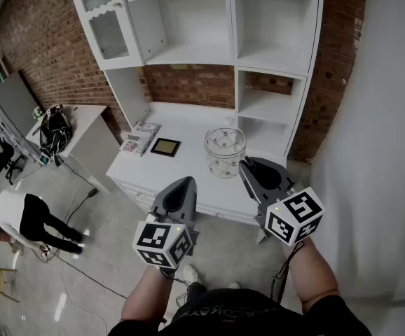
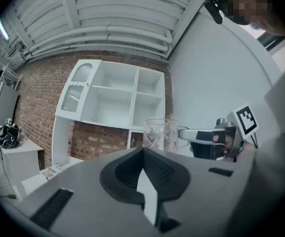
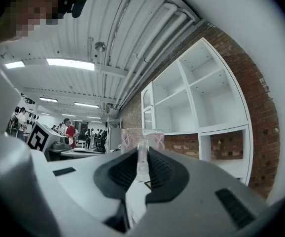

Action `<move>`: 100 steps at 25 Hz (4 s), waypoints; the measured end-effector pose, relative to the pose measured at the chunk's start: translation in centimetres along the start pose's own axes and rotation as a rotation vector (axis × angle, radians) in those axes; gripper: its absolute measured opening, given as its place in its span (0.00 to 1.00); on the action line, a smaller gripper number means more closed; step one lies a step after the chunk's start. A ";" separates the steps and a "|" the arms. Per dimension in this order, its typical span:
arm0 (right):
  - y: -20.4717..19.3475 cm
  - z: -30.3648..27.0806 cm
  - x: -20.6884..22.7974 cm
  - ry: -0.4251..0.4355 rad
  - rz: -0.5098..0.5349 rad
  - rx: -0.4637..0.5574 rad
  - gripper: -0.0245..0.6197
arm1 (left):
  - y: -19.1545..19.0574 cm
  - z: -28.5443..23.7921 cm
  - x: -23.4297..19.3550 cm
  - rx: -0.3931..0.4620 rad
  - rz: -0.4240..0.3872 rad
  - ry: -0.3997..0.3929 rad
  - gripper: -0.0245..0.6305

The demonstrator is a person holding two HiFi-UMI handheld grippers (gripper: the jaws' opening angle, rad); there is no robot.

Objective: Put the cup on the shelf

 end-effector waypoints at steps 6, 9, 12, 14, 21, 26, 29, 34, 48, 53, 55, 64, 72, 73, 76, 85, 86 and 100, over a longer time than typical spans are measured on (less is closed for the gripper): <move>-0.2 -0.1 0.2 0.000 -0.002 -0.001 0.09 | -0.3 -0.3 0.2 -0.001 0.002 -0.010 0.05; -0.2 -0.1 0.2 -0.002 -0.002 -0.003 0.09 | -0.3 -0.3 0.4 -0.004 0.004 -0.016 0.05; -0.2 -0.1 0.2 -0.002 -0.002 -0.005 0.09 | -0.3 -0.4 0.5 -0.004 0.005 -0.019 0.05; -0.2 -0.1 0.2 -0.001 -0.005 -0.003 0.09 | -0.4 -0.3 0.4 -0.002 0.004 -0.020 0.05; -0.5 -1.0 -0.5 0.004 0.000 0.001 0.09 | -1.0 0.2 -0.5 0.011 0.009 -0.016 0.05; -0.3 -2.9 -1.7 0.008 0.000 0.002 0.09 | -0.9 0.6 -2.5 0.017 0.009 -0.014 0.05; 0.1 -4.7 -2.9 0.009 0.001 -0.003 0.09 | -0.5 1.1 -4.5 0.018 0.012 -0.014 0.05; 0.3 -7.5 -3.5 0.011 -0.002 -0.004 0.09 | -0.6 0.9 -7.3 0.016 0.015 -0.011 0.05; 0.3 -17.0 -5.1 -0.011 -0.019 0.002 0.09 | -1.3 -0.8 -16.8 0.022 0.021 -0.037 0.05; 0.3 -20.5 -5.7 -0.026 -0.017 0.006 0.09 | -1.6 -1.8 -20.2 0.029 0.019 -0.058 0.05; 0.3 -21.8 -6.0 -0.033 -0.015 0.010 0.09 | -1.8 -2.1 -21.4 0.031 0.022 -0.071 0.05; 0.0 -25.6 -7.1 -0.078 -0.009 0.021 0.09 | -1.3 -3.3 -24.7 0.053 0.026 -0.137 0.05; 0.5 -26.6 -7.1 -0.102 0.000 0.025 0.09 | -1.3 -4.3 -25.2 0.059 0.041 -0.169 0.05; 0.6 -26.7 -6.9 -0.104 -0.002 0.026 0.09 | -1.2 -4.5 -25.2 0.060 0.039 -0.172 0.05; 0.9 -27.2 -6.4 -0.108 -0.008 0.028 0.09 | -1.1 -5.2 -25.4 0.061 0.035 -0.179 0.05; 2.7 -29.1 -3.8 -0.111 0.007 0.039 0.09 | 0.2 -8.4 -26.0 0.082 0.019 -0.182 0.04; 2.9 -29.4 -3.4 -0.111 0.008 0.041 0.09 | 0.2 -8.9 -26.2 0.083 0.018 -0.182 0.05; 7.5 -34.7 5.2 -0.119 0.036 0.055 0.09 | 1.6 -18.9 -27.4 0.104 0.005 -0.186 0.05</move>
Point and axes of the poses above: the fingertips, and each gripper's own axes: z backward along the fingers, x to its right, y out of its top, the point moved 4 cm from there along z, backward along the fingers, and after that the axes turned 12 degrees about -z, right-handed, at the moved point
